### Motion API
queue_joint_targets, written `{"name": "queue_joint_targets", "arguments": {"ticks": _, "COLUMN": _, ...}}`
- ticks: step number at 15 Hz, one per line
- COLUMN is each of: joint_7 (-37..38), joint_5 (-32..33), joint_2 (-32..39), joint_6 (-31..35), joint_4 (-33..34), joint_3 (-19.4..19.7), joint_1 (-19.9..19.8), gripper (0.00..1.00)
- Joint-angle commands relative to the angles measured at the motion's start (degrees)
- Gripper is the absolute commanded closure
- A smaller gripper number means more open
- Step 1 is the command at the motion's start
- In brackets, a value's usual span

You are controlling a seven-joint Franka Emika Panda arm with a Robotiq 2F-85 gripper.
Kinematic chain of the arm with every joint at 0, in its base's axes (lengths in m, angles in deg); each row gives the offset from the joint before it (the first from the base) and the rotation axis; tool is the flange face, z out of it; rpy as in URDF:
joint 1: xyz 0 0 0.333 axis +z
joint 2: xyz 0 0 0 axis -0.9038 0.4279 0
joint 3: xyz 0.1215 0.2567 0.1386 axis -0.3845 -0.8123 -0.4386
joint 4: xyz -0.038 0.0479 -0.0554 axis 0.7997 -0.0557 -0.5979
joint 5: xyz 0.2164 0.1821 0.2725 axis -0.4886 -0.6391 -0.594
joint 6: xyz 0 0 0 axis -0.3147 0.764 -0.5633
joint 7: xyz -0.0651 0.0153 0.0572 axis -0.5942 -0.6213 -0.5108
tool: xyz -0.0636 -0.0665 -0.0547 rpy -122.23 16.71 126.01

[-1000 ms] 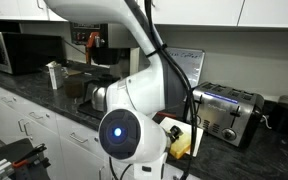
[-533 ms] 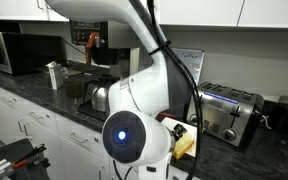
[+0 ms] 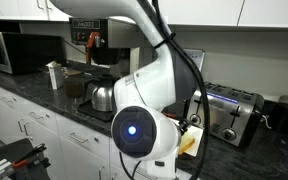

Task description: Take the slice of bread on the plate and put it in the lunch box

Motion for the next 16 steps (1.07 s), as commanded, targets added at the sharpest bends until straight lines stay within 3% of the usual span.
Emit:
{"name": "queue_joint_targets", "arguments": {"ticks": 1, "joint_7": 0.7, "joint_5": 1.8, "joint_2": 1.0, "joint_6": -1.7, "joint_4": 0.9, "joint_3": -1.4, "joint_1": -1.6, "gripper": 0.00}}
{"name": "queue_joint_targets", "arguments": {"ticks": 3, "joint_7": 0.8, "joint_5": 2.1, "joint_2": 1.5, "joint_6": -1.9, "joint_4": 0.8, "joint_3": -1.6, "joint_1": -1.6, "gripper": 0.00}}
{"name": "queue_joint_targets", "arguments": {"ticks": 4, "joint_7": 0.8, "joint_5": 2.2, "joint_2": 1.7, "joint_6": -1.9, "joint_4": 0.8, "joint_3": -1.7, "joint_1": -1.7, "gripper": 0.05}}
{"name": "queue_joint_targets", "arguments": {"ticks": 5, "joint_7": 0.7, "joint_5": 2.3, "joint_2": 2.0, "joint_6": -2.1, "joint_4": 0.9, "joint_3": -1.8, "joint_1": -1.7, "gripper": 0.28}}
{"name": "queue_joint_targets", "arguments": {"ticks": 7, "joint_7": 0.7, "joint_5": 2.6, "joint_2": 2.0, "joint_6": -2.5, "joint_4": 0.9, "joint_3": -1.6, "joint_1": -2.0, "gripper": 0.32}}
{"name": "queue_joint_targets", "arguments": {"ticks": 16, "joint_7": 0.5, "joint_5": 3.8, "joint_2": 0.4, "joint_6": -2.9, "joint_4": -1.0, "joint_3": -0.9, "joint_1": -3.5, "gripper": 0.92}}
